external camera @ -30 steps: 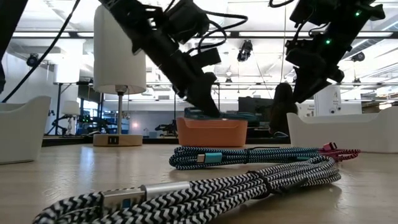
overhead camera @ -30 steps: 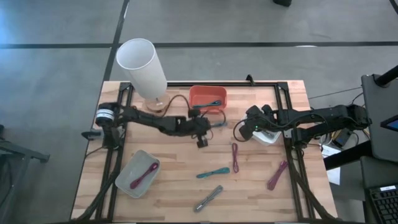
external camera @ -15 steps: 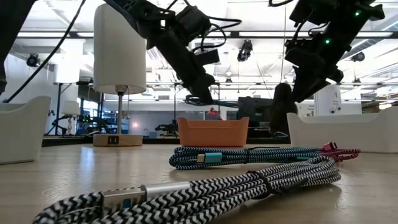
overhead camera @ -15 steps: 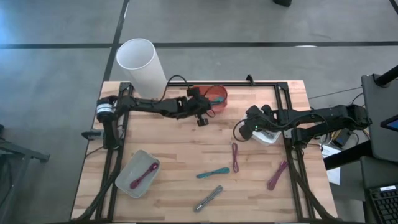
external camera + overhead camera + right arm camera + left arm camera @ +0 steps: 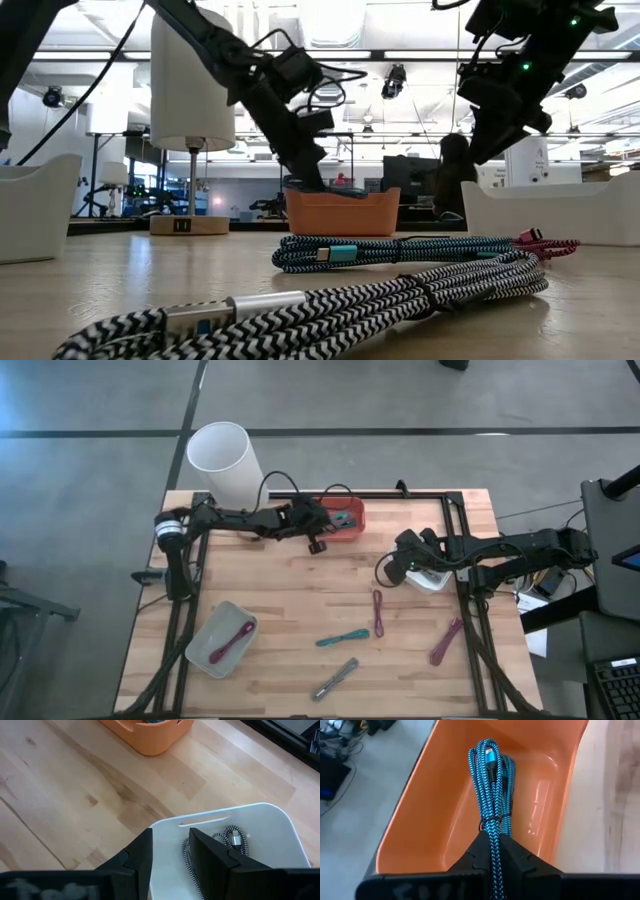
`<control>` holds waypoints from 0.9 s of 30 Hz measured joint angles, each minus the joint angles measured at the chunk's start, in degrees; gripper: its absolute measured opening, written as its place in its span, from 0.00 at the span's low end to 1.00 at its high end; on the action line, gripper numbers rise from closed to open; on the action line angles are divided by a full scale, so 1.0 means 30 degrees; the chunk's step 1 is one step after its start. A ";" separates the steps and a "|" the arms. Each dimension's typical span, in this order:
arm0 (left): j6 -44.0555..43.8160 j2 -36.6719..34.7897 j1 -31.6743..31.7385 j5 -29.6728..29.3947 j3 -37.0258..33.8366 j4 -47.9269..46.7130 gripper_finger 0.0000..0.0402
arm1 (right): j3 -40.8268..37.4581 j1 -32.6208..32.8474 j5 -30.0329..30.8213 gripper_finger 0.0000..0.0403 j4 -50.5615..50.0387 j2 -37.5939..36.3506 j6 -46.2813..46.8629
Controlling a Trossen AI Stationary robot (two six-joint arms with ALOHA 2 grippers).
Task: Pick & Place USB Port
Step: Put the top blue and white charger cable into the orange bin
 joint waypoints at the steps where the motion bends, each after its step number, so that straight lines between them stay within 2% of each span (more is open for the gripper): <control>1: -0.0015 0.0000 0.0079 0.0217 -0.0259 0.0340 0.05 | -0.0016 0.0000 0.0000 0.31 0.0009 0.0000 0.0000; 6: -0.0060 0.0000 0.0154 0.1178 -0.1253 0.1687 0.05 | -0.0189 0.0000 0.0005 0.29 0.0068 0.0000 0.0001; 18: -0.0072 0.0000 0.0154 0.1177 -0.1254 0.2085 0.06 | -0.0954 0.0000 -0.0012 0.30 0.0909 0.0000 0.0002; 27: -0.0044 0.0000 0.0154 0.1170 -0.1222 0.2156 0.21 | -0.0957 0.0000 -0.0023 0.28 0.1094 -0.0007 -0.0044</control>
